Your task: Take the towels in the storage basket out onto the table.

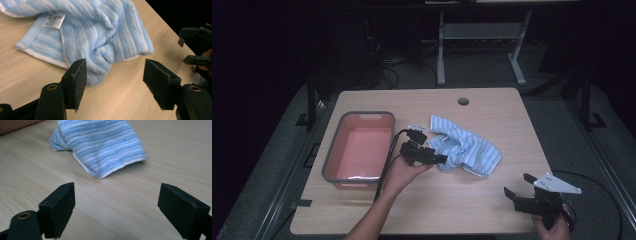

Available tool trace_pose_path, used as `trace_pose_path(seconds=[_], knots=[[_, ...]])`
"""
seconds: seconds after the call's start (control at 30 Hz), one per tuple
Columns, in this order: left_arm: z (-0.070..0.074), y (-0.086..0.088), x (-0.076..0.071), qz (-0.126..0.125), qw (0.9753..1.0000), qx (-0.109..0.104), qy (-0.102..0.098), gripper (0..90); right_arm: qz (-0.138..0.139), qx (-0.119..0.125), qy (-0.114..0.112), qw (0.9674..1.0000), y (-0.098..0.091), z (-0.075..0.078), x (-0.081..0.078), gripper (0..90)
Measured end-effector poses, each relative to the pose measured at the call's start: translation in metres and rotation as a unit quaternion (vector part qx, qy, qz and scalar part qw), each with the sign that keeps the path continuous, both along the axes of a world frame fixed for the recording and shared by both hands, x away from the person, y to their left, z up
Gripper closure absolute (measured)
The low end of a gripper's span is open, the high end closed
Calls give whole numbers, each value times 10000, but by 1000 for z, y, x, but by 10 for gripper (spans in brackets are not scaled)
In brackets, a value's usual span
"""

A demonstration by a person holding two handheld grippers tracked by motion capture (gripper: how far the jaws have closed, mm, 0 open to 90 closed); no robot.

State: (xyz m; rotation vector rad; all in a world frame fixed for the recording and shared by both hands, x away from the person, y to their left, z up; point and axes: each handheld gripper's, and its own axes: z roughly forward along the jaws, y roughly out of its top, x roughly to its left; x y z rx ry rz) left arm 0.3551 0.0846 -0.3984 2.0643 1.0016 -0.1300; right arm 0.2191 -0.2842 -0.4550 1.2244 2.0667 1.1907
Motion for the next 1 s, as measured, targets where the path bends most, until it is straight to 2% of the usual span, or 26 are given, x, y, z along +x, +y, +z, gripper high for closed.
trace_pose_path(seconds=[0.4, 0.63, 1.0], knots=[[-5, 11, -21, -58, 9999, 51, -148, 343, -12, 8, 13, 10000, -1, -1, -1, 137], [-8, 15, -33, -94, 9998, -107, -109, 339, -22, 9, 17, 10000, -2, -1, -1, 137], [-16, 24, -46, -81, 9999, -23, -101, 329, -17, 15, 17, 10000, -2, -1, -1, 137]])
